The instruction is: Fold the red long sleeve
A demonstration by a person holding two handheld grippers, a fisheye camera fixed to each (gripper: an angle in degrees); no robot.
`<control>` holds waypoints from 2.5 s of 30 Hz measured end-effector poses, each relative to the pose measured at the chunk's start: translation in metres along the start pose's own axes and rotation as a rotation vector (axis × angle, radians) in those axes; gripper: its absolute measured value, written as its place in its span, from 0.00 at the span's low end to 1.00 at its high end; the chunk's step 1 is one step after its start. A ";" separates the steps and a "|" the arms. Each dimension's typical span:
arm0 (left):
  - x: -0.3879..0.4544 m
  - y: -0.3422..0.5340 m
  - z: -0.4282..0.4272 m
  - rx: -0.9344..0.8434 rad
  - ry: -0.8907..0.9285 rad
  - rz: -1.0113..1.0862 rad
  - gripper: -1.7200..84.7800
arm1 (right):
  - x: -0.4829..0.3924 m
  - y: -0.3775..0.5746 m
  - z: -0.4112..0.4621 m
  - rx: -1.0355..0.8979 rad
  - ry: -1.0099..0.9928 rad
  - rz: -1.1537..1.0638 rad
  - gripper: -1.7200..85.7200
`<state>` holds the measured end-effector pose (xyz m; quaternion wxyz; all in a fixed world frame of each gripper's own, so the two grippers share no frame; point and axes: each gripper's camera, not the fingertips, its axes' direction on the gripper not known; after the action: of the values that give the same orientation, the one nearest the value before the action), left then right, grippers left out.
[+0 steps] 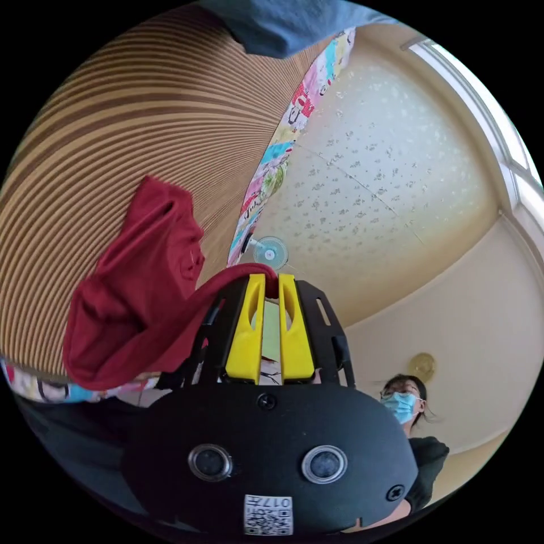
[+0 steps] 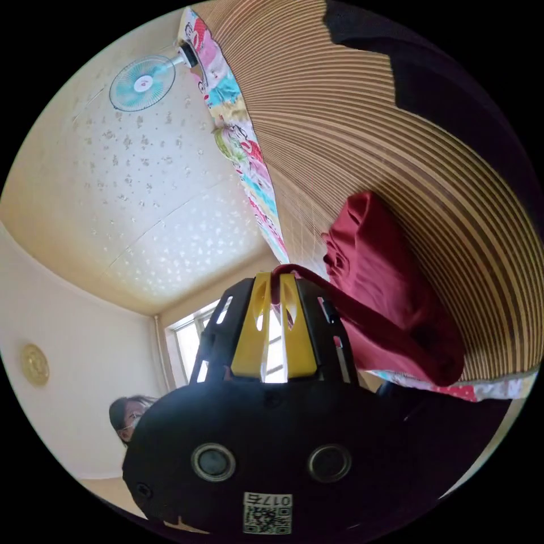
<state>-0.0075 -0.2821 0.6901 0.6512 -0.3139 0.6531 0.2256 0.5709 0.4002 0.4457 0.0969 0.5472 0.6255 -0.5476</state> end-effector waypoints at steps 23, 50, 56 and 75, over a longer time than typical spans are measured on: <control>-0.087 0.010 0.069 -0.311 -0.860 0.247 0.23 | 0.056 0.092 0.326 -0.554 0.940 -0.632 0.03; -0.060 0.144 0.390 -1.075 -0.873 0.774 0.09 | 0.004 0.075 0.041 -0.053 0.966 -0.515 0.02; -0.148 0.187 0.470 -1.112 -0.765 0.602 0.09 | -0.006 0.060 -0.048 0.036 0.856 -0.453 0.03; -0.211 0.062 0.317 -0.618 -1.012 0.246 0.26 | 0.036 -0.047 -0.048 -0.429 0.798 -0.265 0.28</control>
<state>0.1638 0.0085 0.8763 0.7290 -0.2644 0.1979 0.5996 0.5429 0.4685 0.4656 -0.1107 0.5978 0.7775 -0.1606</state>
